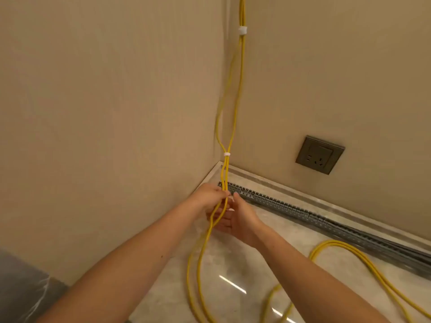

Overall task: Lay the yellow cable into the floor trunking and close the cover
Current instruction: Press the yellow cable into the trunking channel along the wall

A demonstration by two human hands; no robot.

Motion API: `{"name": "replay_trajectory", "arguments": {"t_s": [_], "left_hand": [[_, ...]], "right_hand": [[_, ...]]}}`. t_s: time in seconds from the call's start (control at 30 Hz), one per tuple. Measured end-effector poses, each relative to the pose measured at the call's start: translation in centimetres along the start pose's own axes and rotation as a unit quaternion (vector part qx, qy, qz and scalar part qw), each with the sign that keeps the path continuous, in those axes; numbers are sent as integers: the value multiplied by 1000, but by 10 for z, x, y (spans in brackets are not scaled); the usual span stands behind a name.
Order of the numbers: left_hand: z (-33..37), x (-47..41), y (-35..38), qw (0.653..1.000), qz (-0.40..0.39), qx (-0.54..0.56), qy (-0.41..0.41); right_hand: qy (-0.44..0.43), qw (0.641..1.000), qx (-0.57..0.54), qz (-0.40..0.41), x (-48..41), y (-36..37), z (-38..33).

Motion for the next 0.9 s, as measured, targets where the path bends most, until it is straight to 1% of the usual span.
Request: {"name": "replay_trajectory", "arguments": {"t_s": [0.03, 0.1, 0.17, 0.3, 0.4, 0.57, 0.77, 0.9], "left_hand": [[1, 3, 3, 999, -1, 35, 1], [7, 15, 9, 998, -3, 69, -5], [11, 23, 16, 994, -10, 113, 2], [19, 32, 34, 978, -51, 204, 15], [29, 34, 49, 971, -55, 232, 27], [38, 33, 66, 963, -40, 262, 40], [38, 30, 81, 954, -19, 297, 37], [36, 27, 88, 949, 15, 312, 39]], "right_hand": [[7, 1000, -20, -10, 4, 0, 1], [15, 999, -38, -14, 10, -3, 0], [6, 999, -33, -17, 19, -8, -2], [-32, 999, -11, -11, 39, -26, -8], [-47, 998, -38, -2, 51, -43, -7], [-26, 995, -95, -21, 67, -63, -9], [35, 994, -79, -59, 82, -70, -13], [22, 996, -55, -64, 88, -82, -13]]}}
Point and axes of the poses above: each hand's wrist, its own x-axis away from the middle knuckle, its own y-axis out of the palm, z = x × y, the point moved 1 cm from there along -x, towards the middle knuckle, and after that the axes turned 8 degrees about -y, right-handed, at the moved point
